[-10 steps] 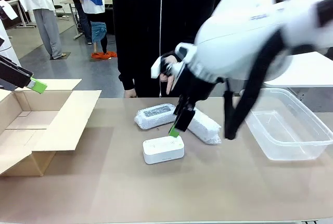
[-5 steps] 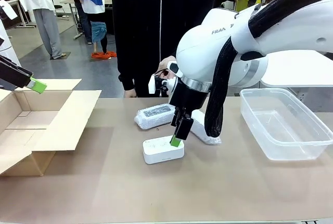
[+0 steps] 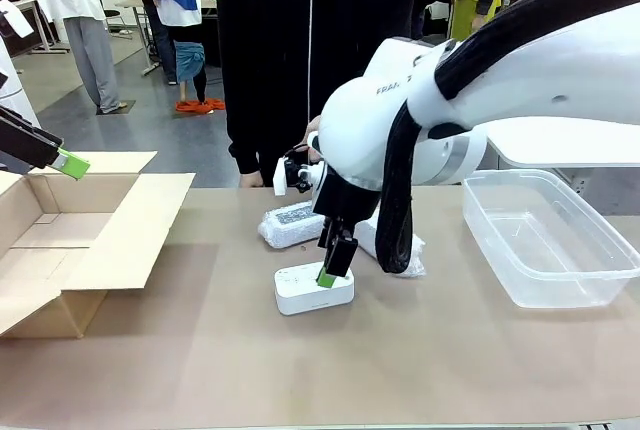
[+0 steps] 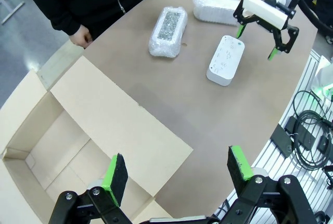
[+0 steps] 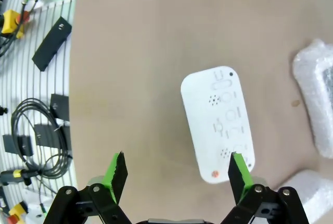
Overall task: Separate and place wrapped and unwrapped clocks.
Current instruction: Pick up the Digital clock indicated by the person.
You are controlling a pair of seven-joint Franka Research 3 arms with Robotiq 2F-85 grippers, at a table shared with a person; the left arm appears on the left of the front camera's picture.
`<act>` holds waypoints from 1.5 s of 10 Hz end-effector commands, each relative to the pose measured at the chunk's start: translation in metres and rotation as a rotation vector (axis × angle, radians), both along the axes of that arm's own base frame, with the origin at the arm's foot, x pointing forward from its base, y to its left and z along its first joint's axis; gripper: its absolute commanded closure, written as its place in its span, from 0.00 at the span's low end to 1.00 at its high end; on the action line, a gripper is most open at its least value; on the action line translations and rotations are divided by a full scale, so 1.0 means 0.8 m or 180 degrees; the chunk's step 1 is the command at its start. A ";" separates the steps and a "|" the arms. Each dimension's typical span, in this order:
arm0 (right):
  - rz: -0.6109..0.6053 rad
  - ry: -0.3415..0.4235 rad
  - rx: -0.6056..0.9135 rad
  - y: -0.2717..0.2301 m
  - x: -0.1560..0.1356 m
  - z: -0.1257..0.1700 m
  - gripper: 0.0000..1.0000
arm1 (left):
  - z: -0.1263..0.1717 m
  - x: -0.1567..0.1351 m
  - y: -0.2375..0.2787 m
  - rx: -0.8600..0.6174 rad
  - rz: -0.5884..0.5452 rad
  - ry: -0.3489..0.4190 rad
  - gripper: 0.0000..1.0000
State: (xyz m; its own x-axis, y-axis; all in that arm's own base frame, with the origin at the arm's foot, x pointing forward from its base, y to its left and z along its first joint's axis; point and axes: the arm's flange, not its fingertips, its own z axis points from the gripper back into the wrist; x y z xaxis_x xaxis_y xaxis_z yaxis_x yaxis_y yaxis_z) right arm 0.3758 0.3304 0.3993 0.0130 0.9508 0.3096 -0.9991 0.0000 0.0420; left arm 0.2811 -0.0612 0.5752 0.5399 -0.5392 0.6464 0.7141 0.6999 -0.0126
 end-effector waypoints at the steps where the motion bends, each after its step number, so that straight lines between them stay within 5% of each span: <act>1: 0.0100 -0.0090 -0.0064 0.010 0.007 -0.019 0.00 | 0.000 -0.001 0.001 -0.0034 -0.0029 0.0018 0.00; 15: 0.0432 -0.0122 -0.0744 0.061 0.059 -0.080 0.00 | 0.000 -0.001 0.001 -0.0034 -0.0029 0.0018 0.00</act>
State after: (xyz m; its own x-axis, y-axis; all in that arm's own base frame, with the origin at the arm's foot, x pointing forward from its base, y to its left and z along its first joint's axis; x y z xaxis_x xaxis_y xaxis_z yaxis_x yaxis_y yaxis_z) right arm 0.4193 0.3754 0.3376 -0.1341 0.9845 0.1129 -0.9901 -0.1379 0.0271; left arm 0.2810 -0.0611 0.5753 0.5397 -0.5391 0.6466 0.7141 0.6999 -0.0125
